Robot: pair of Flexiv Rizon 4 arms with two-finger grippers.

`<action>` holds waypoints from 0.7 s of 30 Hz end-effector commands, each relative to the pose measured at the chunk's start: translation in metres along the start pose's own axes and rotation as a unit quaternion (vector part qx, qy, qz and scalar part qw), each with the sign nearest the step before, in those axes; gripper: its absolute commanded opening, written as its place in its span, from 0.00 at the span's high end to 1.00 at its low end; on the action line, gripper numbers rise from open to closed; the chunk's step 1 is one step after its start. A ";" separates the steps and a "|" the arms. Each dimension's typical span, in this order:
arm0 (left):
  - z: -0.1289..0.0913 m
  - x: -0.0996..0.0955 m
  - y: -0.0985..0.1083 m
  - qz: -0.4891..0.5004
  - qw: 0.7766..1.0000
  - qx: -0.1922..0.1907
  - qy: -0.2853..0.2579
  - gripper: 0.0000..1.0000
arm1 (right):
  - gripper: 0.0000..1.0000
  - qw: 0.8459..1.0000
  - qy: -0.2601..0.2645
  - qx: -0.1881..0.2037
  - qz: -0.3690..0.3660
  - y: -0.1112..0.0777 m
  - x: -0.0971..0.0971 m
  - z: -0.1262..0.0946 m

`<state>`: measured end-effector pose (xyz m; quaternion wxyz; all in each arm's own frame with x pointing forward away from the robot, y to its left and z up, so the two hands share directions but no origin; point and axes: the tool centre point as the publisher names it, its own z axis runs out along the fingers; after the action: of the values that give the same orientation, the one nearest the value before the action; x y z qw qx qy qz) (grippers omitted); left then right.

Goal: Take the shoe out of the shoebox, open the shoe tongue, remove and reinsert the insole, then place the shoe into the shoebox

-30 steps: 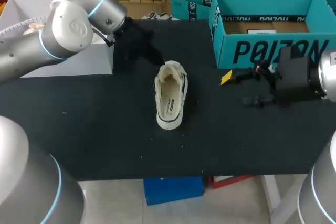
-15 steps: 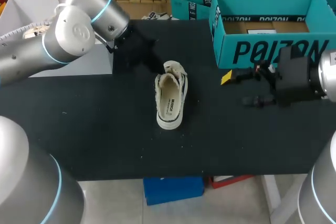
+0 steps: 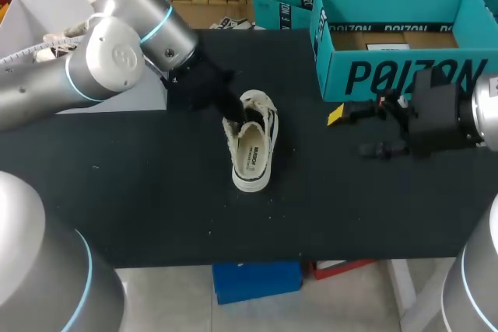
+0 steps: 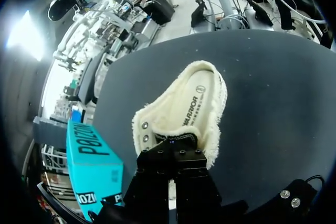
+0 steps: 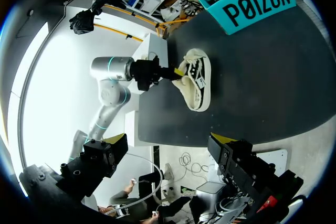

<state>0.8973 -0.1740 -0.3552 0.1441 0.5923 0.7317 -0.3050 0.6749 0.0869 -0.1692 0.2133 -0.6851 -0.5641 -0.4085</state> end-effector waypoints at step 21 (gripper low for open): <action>-0.074 -0.002 -0.015 -0.005 0.998 -0.027 0.052 0.42 | 0.00 1.000 0.000 0.000 0.000 0.000 0.000 0.001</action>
<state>0.9015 -0.1443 -0.3065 0.1184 0.6016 0.7453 -0.2619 0.6749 0.0868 -0.1692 0.2133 -0.6851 -0.5641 -0.4085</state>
